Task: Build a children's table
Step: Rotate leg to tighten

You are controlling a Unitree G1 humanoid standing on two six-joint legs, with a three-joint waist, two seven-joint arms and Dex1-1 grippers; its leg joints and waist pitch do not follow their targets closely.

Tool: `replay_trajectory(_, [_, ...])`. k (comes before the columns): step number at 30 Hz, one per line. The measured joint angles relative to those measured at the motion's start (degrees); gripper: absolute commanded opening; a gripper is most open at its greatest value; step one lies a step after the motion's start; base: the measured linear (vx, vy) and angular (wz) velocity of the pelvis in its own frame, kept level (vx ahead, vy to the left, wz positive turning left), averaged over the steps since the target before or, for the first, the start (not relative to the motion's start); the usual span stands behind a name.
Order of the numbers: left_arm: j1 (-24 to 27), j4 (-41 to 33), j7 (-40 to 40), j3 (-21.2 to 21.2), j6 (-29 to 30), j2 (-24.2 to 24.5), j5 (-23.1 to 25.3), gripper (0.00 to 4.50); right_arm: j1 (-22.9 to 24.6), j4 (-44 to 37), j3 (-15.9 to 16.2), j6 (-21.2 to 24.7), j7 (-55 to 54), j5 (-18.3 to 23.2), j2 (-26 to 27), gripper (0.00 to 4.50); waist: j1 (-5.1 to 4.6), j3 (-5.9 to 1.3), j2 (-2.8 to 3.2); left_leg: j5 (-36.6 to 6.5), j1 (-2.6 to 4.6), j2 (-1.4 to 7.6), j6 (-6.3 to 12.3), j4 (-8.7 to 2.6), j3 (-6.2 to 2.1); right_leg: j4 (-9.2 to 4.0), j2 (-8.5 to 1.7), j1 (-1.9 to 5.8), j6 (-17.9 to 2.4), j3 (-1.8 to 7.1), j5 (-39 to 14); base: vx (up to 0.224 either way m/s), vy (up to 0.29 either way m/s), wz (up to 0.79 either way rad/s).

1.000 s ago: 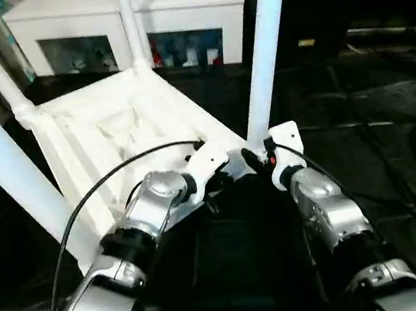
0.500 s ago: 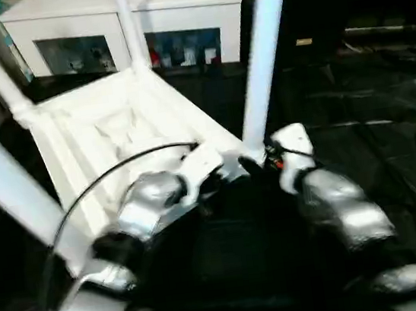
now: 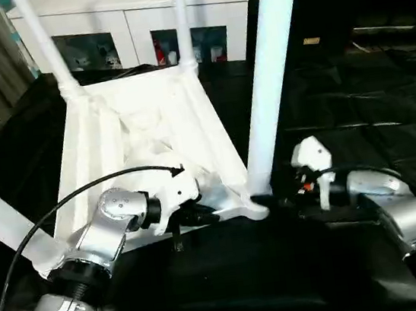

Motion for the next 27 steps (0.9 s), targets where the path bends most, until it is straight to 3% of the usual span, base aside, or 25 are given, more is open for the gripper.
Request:
replay_trajectory(5, [0.43, -1.44, -0.09, 0.01, 1.22, 0.11, -0.06, 0.0, 0.0, -0.03, 1.38, 0.03, 2.24, -0.88, -0.27, 3.91, 0.24, 0.02, -0.03, 0.02, -0.17, 0.0, 0.03, 0.0, 0.02, 0.01, 0.0, -0.19, 0.0, 0.01, 0.0, 0.0, 0.0, 0.0])
replay_trajectory(6, [0.43, -1.57, -0.12, 0.01, 1.35, 0.12, -0.08, 0.0, 0.0, -0.05, 1.43, 0.03, 2.37, -0.88, -0.27, 3.65, 0.26, 0.02, -0.03, 0.08, -0.25, 0.0, 0.13, 0.02, 0.02, 0.03, 0.0, -0.27, 0.0, 0.01, 0.0, 0.0, 0.0, 0.0])
replay_trajectory(17, [0.61, -1.95, -0.76, 0.01, 1.87, 0.3, -0.15, 0.0, -0.02, 0.28, 1.33, -0.1, 2.32, -0.91, -0.35, 2.82, 0.33, 0.02, -0.03, 0.15, -0.36, 0.01, 0.26, 0.2, 0.03, 0.2, 0.0, -0.4, 0.0, 0.02, 0.0, 0.0, 0.0, 0.0])
replay_trajectory(27, [0.68, -2.03, -0.75, 0.01, 2.21, 0.62, -0.2, 0.0, -0.04, 0.39, 1.37, -0.58, 2.32, -1.17, -0.18, 2.67, 0.25, 0.02, -0.04, 0.14, -0.36, 0.02, 0.25, 0.32, 0.03, 0.29, 0.0, -0.39, -0.01, 0.04, 0.01, 0.0, 0.0, 0.0])
